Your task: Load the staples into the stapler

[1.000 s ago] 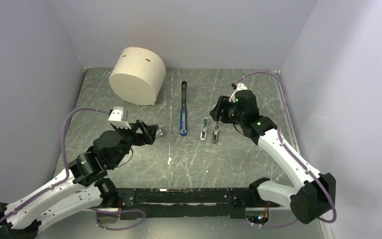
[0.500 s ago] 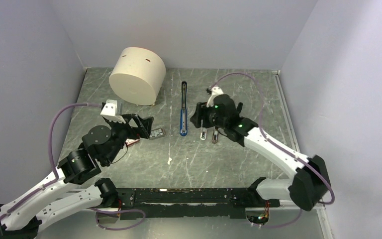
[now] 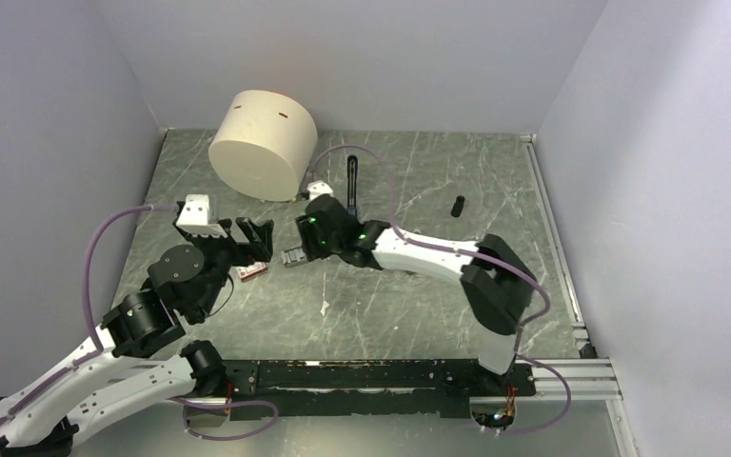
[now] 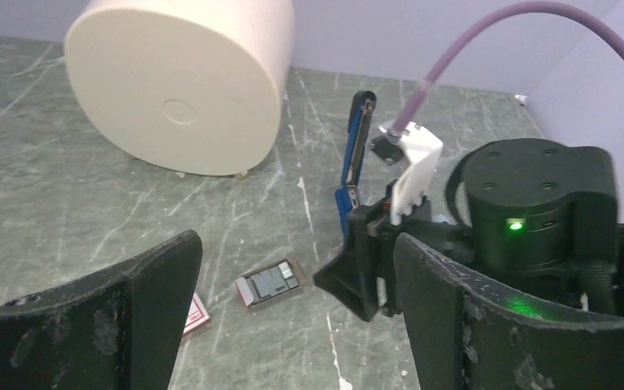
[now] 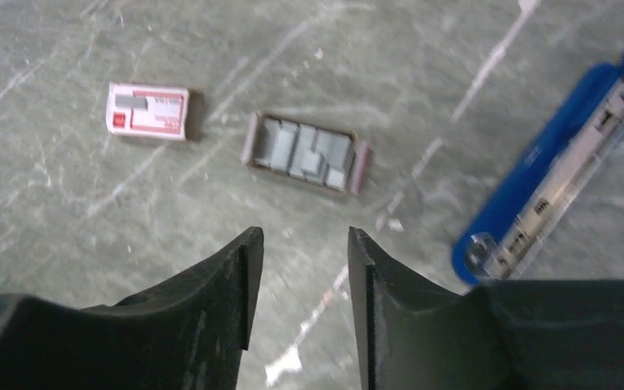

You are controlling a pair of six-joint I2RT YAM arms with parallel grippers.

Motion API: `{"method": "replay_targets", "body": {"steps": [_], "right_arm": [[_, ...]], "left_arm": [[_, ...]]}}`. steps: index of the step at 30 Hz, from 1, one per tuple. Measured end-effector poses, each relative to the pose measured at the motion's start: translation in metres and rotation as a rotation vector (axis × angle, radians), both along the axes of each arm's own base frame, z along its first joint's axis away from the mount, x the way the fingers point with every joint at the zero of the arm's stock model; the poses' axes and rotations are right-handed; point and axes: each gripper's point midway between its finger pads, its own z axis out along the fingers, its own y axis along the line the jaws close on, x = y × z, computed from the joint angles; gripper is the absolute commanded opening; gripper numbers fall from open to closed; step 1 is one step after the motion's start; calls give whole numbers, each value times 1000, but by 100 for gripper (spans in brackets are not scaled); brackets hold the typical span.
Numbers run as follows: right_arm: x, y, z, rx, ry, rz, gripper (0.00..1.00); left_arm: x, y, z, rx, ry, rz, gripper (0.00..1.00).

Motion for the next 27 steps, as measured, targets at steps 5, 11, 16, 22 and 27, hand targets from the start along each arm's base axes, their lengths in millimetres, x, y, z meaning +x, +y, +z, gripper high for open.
{"method": "replay_targets", "body": {"steps": [5, 11, 16, 22, 27], "right_arm": [[15, 42, -14, -43, -34, -3, 42], [27, 56, -52, -107, -1, -33, 37], [22, 67, -71, -151, 20, -26, 37], [14, 78, -74, -165, 19, -22, 34], [17, 78, -70, -174, 11, -42, 28]], "left_arm": [[-3, 13, -4, 13, 8, 37, 90], [-6, 42, -14, 12, 42, 170, 93], [-10, 64, -22, 13, 64, 271, 92], [-15, 78, -21, -11, 54, 317, 93], [-16, 83, -21, -20, 51, 342, 93]]}}
